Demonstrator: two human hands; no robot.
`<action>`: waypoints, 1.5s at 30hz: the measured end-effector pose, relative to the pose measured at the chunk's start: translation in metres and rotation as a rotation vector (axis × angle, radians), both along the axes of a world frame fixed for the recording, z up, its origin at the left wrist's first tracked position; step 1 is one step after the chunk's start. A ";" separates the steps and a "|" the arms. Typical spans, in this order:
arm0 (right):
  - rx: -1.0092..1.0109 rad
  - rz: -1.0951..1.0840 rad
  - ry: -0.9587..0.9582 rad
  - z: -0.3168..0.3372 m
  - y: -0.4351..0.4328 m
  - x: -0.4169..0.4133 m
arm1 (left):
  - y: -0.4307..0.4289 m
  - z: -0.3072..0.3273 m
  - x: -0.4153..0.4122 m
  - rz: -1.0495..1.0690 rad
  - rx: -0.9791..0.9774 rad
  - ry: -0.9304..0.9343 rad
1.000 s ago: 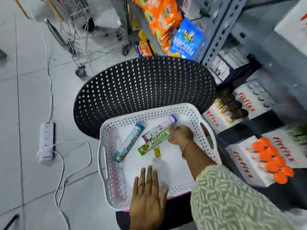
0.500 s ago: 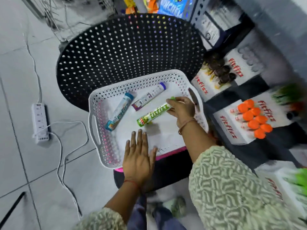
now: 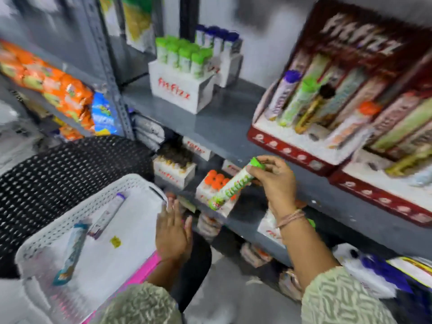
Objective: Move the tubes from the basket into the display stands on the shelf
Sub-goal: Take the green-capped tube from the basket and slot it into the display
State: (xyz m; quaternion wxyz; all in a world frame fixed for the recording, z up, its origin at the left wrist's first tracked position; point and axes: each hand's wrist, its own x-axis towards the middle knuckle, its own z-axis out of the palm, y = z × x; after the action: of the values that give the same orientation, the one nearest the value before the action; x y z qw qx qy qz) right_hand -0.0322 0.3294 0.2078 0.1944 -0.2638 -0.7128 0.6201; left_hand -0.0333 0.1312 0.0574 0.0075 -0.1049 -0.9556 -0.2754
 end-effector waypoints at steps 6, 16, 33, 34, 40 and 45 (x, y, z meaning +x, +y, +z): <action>0.101 -0.193 0.102 0.065 0.085 0.067 | 0.129 0.072 -0.007 -0.364 0.101 0.219; 0.750 -0.037 -0.259 0.175 0.210 0.093 | 0.257 0.096 0.029 -0.540 0.056 0.221; 1.098 0.124 -0.556 0.187 0.257 0.065 | 0.258 0.086 0.027 -0.552 -0.068 0.276; 1.108 0.127 -0.564 0.186 0.255 0.065 | 0.258 0.085 0.027 -0.550 -0.062 0.283; 1.215 0.083 -0.638 0.163 0.247 0.065 | 0.258 0.085 0.027 -0.550 -0.063 0.310; 1.299 -0.009 -0.618 0.158 0.242 0.071 | 0.246 0.094 0.021 -0.629 0.012 0.299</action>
State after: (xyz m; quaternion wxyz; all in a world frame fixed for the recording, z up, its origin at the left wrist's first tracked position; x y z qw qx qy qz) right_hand 0.0392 0.5710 0.3658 0.1039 -0.2612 -0.9591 -0.0330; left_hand -0.0122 0.3769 0.1513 0.0627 -0.4336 -0.8631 -0.2514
